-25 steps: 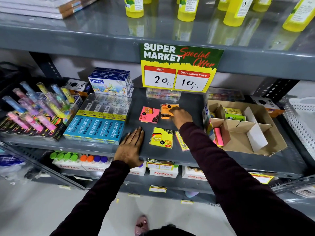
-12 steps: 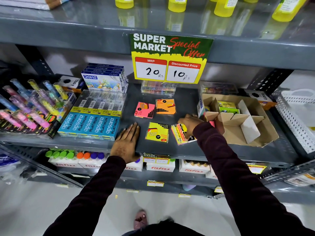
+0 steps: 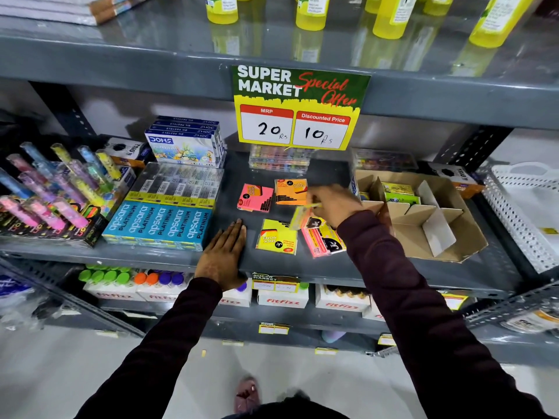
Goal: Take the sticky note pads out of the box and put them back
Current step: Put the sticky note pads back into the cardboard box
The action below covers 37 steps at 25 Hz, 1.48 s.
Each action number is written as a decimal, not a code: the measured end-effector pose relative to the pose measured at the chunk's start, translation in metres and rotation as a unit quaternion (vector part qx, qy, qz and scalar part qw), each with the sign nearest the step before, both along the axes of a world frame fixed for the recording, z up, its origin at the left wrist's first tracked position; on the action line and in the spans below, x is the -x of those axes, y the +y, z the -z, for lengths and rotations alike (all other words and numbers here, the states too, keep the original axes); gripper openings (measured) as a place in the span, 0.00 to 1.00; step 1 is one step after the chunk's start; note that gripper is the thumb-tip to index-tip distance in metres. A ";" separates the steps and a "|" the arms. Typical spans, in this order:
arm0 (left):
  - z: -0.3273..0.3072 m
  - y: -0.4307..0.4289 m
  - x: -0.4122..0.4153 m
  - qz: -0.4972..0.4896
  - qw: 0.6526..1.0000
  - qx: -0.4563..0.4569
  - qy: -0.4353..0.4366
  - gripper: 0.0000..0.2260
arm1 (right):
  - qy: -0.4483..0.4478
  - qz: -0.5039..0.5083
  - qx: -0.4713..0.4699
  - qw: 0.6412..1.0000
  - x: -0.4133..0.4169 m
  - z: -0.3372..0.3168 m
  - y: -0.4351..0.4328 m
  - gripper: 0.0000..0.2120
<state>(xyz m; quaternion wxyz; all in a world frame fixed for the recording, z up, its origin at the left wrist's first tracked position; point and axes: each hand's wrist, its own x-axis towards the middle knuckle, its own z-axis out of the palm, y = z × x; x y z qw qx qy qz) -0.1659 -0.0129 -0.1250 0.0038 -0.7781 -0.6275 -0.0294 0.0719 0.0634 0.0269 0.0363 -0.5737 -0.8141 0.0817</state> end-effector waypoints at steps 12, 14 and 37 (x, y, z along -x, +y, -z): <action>-0.001 -0.002 -0.001 -0.011 1.000 -0.007 -0.004 0.52 | 0.079 -0.125 -0.087 0.985 0.029 0.098 -0.035 0.19; -0.002 -0.002 -0.001 -0.012 1.000 -0.010 -0.008 0.52 | 0.066 -0.087 0.024 0.994 0.028 0.082 -0.020 0.30; -0.002 -0.002 0.000 -0.003 0.999 -0.007 -0.031 0.52 | 0.266 0.215 0.219 0.914 0.027 0.076 0.003 0.12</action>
